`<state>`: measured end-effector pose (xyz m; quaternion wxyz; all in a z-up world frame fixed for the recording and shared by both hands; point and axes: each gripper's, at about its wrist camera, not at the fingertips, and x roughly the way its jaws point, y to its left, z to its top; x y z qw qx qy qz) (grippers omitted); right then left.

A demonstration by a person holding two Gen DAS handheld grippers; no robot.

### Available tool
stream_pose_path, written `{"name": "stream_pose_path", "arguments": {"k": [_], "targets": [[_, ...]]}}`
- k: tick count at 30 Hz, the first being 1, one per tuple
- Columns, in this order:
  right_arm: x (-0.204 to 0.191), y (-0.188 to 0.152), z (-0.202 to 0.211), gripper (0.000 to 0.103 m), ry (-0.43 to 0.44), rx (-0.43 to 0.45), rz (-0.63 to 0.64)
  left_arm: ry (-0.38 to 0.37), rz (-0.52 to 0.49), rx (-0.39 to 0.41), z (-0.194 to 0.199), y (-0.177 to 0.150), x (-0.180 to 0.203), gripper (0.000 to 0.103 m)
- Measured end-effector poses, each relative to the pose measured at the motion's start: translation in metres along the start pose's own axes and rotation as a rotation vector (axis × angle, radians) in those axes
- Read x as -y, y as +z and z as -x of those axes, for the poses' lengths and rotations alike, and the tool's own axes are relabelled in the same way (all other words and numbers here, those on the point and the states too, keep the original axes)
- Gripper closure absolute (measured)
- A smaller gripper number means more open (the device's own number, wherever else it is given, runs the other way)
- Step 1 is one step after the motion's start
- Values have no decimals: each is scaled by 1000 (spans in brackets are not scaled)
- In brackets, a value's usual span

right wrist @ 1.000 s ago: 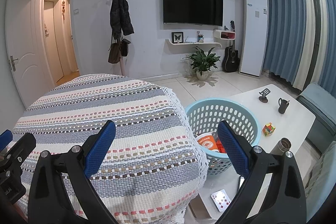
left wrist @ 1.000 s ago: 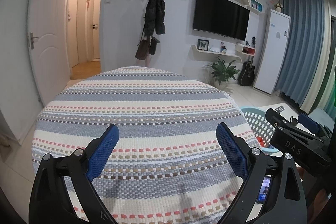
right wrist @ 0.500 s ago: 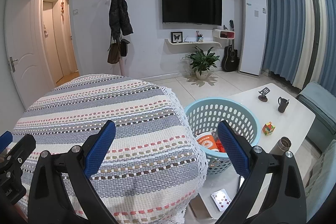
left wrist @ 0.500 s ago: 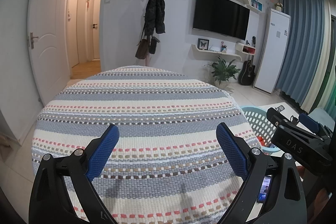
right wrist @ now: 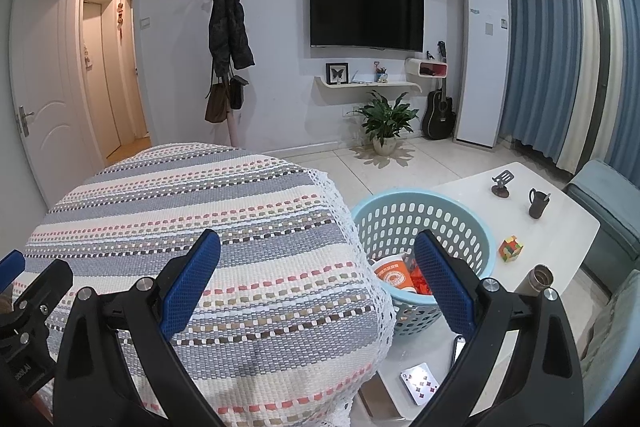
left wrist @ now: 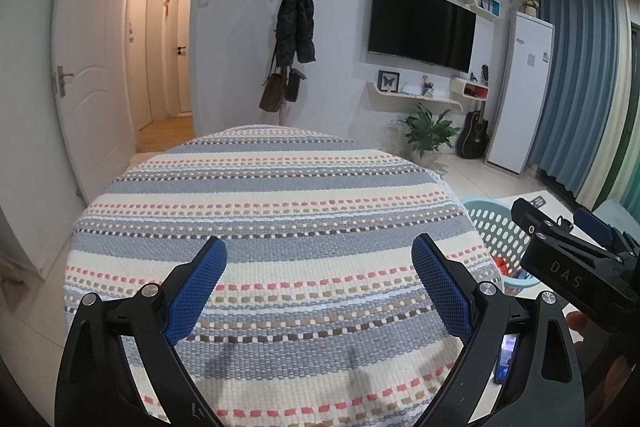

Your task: Collect trash

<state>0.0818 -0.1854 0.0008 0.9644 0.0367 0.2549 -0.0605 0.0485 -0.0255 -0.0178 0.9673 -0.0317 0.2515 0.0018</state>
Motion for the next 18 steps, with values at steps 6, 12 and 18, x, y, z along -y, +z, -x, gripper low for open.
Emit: {"name": "stream_pose_path", "arguments": {"k": [6, 12, 18], "targets": [[0, 0, -2, 10, 4, -7, 0, 9, 2, 6, 1, 0, -3, 12], [-2, -1, -1, 10, 8, -6, 5, 9, -4, 11, 1, 4, -4, 12], [-2, -1, -1, 10, 8, -6, 4, 19, -7, 26, 2, 3, -7, 9]]}}
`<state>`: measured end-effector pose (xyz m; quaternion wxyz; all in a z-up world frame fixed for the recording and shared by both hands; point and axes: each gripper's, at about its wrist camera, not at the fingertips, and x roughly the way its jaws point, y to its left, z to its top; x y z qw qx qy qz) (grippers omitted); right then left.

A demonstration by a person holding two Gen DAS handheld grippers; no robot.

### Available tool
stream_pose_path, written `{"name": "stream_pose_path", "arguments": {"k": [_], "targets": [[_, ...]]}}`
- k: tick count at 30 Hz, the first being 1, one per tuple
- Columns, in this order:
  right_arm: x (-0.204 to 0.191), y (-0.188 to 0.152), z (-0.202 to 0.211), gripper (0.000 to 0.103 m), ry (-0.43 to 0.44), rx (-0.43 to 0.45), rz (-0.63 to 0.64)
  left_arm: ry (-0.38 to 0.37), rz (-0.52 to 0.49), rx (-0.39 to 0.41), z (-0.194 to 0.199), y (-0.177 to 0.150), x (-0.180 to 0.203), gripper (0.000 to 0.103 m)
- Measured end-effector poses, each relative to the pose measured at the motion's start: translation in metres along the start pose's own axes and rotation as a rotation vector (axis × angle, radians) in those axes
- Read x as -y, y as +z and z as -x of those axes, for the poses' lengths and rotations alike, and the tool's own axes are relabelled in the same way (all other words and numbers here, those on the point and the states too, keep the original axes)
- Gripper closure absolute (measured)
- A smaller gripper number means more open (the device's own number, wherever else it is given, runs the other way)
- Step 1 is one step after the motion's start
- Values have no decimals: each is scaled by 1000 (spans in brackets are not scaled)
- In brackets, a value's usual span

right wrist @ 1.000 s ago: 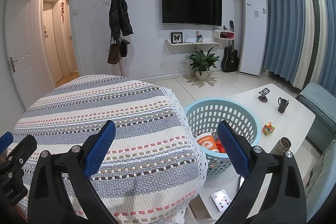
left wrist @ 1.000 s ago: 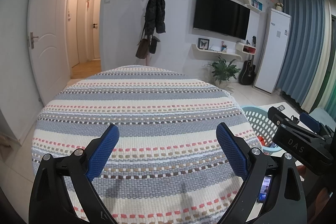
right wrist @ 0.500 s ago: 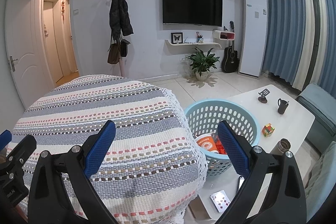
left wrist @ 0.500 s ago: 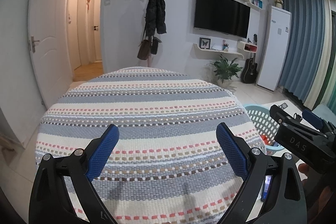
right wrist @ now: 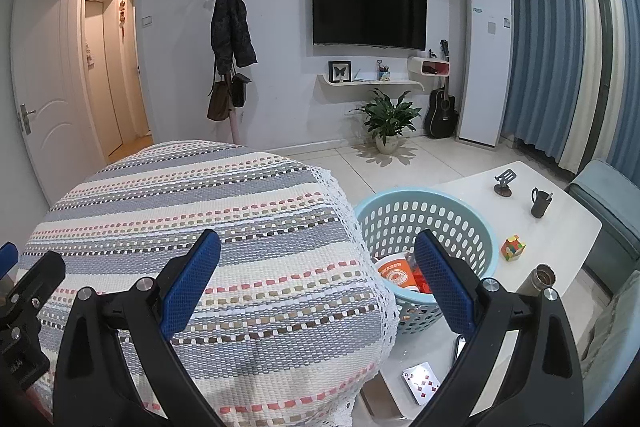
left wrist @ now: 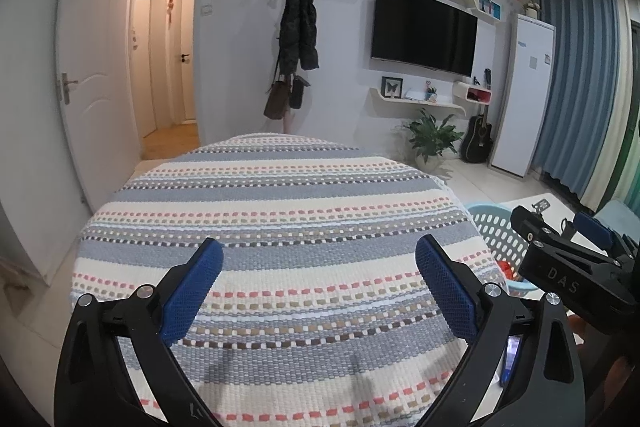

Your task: Collect trash

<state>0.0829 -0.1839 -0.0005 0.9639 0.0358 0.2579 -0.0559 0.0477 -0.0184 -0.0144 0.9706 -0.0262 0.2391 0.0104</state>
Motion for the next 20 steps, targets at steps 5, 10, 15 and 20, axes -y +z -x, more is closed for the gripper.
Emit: {"name": "stream_pose_path", "arguments": {"k": [5, 10, 15, 20], "targets": [[-1, 0, 0, 10, 0, -3, 1, -4, 12, 0, 1, 0, -3, 9], [1, -1, -1, 10, -2, -6, 1, 3, -2, 19, 4, 2, -3, 8], [3, -1, -2, 10, -3, -9, 1, -8, 12, -17, -1, 3, -5, 7], [3, -2, -4, 10, -4, -11, 0, -7, 17, -15, -1, 2, -6, 7]]}}
